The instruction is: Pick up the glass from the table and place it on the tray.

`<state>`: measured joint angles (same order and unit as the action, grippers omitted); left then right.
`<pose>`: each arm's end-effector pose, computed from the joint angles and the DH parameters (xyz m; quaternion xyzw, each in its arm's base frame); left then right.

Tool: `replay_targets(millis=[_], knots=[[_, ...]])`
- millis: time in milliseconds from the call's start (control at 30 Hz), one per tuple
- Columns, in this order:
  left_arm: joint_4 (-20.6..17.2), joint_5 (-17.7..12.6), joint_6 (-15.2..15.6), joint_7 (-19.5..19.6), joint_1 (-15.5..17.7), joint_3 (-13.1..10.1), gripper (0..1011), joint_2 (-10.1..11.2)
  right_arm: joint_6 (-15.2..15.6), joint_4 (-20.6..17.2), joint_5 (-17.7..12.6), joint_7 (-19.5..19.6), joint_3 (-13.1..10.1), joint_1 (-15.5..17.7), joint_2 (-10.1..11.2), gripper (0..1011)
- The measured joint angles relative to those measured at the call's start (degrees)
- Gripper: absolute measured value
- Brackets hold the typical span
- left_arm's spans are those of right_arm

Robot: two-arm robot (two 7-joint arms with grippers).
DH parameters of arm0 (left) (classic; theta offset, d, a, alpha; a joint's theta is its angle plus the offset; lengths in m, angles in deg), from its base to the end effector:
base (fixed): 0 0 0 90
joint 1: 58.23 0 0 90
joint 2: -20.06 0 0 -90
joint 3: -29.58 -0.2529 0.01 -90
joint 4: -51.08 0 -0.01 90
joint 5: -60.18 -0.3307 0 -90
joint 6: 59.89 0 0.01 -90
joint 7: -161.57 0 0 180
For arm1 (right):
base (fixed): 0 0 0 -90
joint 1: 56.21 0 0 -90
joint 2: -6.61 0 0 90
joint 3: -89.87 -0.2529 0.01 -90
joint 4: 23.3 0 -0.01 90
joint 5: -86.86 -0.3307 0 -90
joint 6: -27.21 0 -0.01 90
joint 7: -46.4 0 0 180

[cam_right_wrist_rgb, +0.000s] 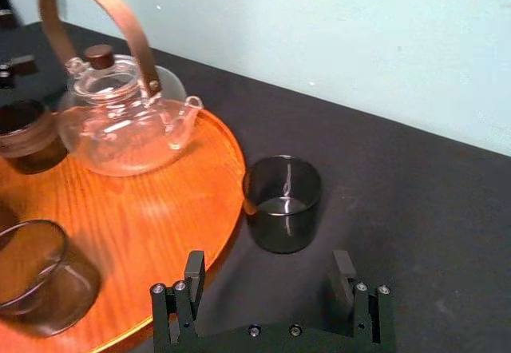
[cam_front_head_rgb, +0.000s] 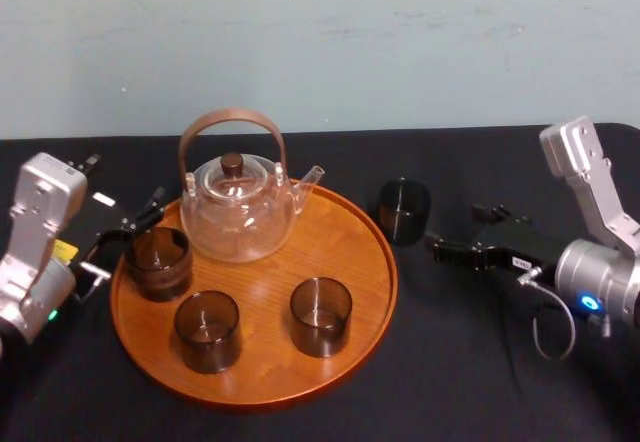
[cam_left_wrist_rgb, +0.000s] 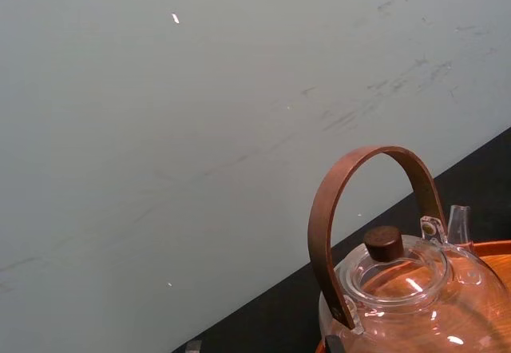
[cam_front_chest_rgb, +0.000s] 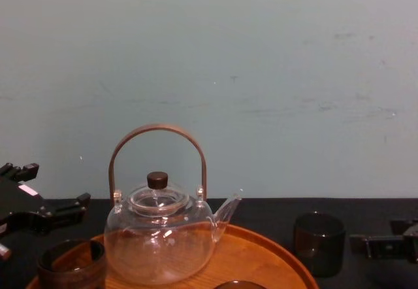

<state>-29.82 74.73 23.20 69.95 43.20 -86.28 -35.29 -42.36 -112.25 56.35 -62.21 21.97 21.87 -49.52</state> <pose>0.3727 0.0558 -0.2765 0.1415 -0.1325 0.5799 0.7913 0.3784 -0.0410 -0.2269 -0.1657 0.1053 -0.4502 0.8711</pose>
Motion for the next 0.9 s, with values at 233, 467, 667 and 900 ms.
replay_targets(millis=[233, 467, 667, 900], knots=[[0.00, 0.00, 0.00, 0.00, 0.00, 0.00, 1001, 0.00, 1.57, 2.10, 2.30, 0.61, 0.89, -2.30, -1.80, 1003], [0.00, 0.00, 0.00, 0.00, 0.00, 0.00, 1001, 0.00, 2.38, 4.90, 4.50, 0.60, 1.75, -4.71, -3.80, 1002], [0.00, 0.00, 0.00, 0.00, 0.00, 0.00, 1001, 0.00, 2.60, 7.28, 6.15, 0.40, 2.19, -6.48, -5.32, 1002], [0.00, 0.00, 0.00, 0.00, 0.01, 0.00, 1001, 0.00, 2.62, 9.63, 7.66, -0.01, 2.43, -8.22, -6.84, 1003]])
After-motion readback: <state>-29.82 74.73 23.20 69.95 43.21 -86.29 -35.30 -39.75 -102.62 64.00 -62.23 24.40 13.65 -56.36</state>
